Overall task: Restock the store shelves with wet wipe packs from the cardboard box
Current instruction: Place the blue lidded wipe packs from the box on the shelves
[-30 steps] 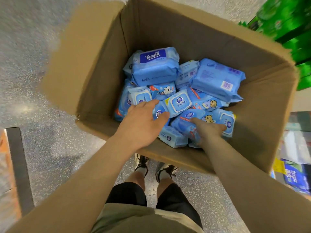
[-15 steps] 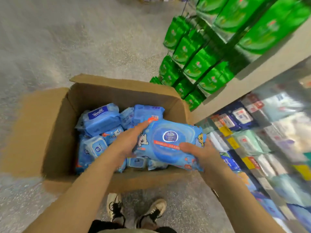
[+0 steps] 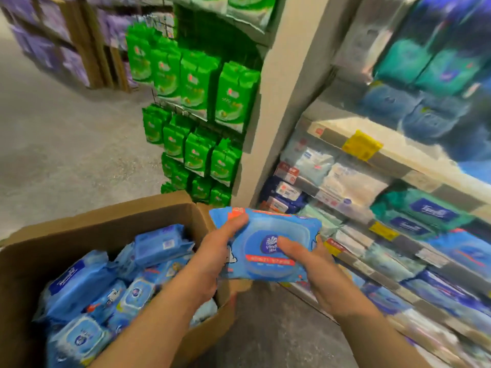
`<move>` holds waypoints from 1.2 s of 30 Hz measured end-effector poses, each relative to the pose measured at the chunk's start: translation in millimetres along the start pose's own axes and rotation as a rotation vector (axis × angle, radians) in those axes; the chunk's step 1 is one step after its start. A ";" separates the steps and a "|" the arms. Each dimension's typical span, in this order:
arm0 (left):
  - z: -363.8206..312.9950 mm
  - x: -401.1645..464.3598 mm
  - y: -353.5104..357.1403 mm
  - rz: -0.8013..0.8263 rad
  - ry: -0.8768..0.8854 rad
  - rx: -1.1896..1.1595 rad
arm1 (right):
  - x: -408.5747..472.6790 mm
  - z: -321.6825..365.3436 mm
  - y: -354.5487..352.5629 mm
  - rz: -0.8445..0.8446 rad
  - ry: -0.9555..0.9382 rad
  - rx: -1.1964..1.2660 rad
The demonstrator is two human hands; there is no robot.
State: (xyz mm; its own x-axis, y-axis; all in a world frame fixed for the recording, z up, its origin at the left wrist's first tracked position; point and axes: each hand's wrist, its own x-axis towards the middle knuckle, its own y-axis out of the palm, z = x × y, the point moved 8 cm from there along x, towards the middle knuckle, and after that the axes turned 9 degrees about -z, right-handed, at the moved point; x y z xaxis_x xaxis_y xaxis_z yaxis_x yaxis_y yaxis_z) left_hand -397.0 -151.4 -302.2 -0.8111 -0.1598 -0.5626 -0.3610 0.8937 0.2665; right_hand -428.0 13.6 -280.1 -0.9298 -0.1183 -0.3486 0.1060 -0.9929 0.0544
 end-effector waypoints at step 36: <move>-164.0 164.8 433.6 0.688 0.551 0.683 | 200.0 233.9 -333.0 -0.224 -0.517 -0.063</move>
State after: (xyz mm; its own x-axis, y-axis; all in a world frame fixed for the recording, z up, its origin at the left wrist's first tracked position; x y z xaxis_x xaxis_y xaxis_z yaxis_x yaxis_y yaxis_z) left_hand -762.6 141.1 -151.0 -0.8955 0.4451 0.0090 0.4351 0.8792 -0.1941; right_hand -731.8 323.8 -149.1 -0.9820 0.1018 0.1593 -0.1078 -0.9937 -0.0296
